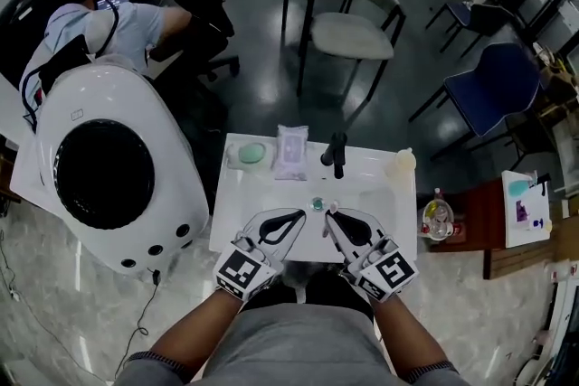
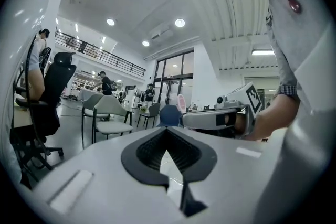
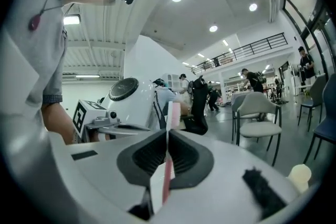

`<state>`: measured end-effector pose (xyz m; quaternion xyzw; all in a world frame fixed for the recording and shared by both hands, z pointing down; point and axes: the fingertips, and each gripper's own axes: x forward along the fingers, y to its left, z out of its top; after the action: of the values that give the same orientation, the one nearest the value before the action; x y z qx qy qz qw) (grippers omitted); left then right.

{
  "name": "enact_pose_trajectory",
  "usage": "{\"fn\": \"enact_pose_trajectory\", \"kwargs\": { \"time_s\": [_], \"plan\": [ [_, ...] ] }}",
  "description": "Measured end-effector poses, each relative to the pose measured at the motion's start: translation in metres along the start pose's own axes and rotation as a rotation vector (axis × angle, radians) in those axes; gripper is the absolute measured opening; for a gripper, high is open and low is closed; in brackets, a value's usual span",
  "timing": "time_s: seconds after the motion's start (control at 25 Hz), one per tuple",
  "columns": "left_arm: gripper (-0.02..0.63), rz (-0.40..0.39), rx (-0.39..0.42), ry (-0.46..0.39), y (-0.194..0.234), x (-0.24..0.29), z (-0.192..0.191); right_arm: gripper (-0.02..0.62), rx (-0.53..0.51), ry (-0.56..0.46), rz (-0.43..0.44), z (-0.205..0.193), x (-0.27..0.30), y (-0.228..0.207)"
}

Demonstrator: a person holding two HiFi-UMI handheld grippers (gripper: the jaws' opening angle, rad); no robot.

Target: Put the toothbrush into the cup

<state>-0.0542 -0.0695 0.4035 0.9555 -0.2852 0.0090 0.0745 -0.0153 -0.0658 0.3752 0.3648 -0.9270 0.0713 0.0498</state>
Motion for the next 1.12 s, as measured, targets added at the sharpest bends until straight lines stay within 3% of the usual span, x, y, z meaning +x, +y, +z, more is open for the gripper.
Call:
{"fn": "enact_pose_trajectory", "kwargs": {
  "time_s": [0.32, 1.12],
  "plan": [
    [0.008, -0.050, 0.017, 0.018, -0.014, 0.036, 0.007, 0.021, 0.025, -0.082, -0.068, 0.012, -0.024, -0.036],
    [0.008, -0.122, 0.053, 0.012, -0.072, 0.155, 0.025, 0.021, 0.030, -0.142, -0.166, 0.018, -0.107, -0.139]
  ]
}}
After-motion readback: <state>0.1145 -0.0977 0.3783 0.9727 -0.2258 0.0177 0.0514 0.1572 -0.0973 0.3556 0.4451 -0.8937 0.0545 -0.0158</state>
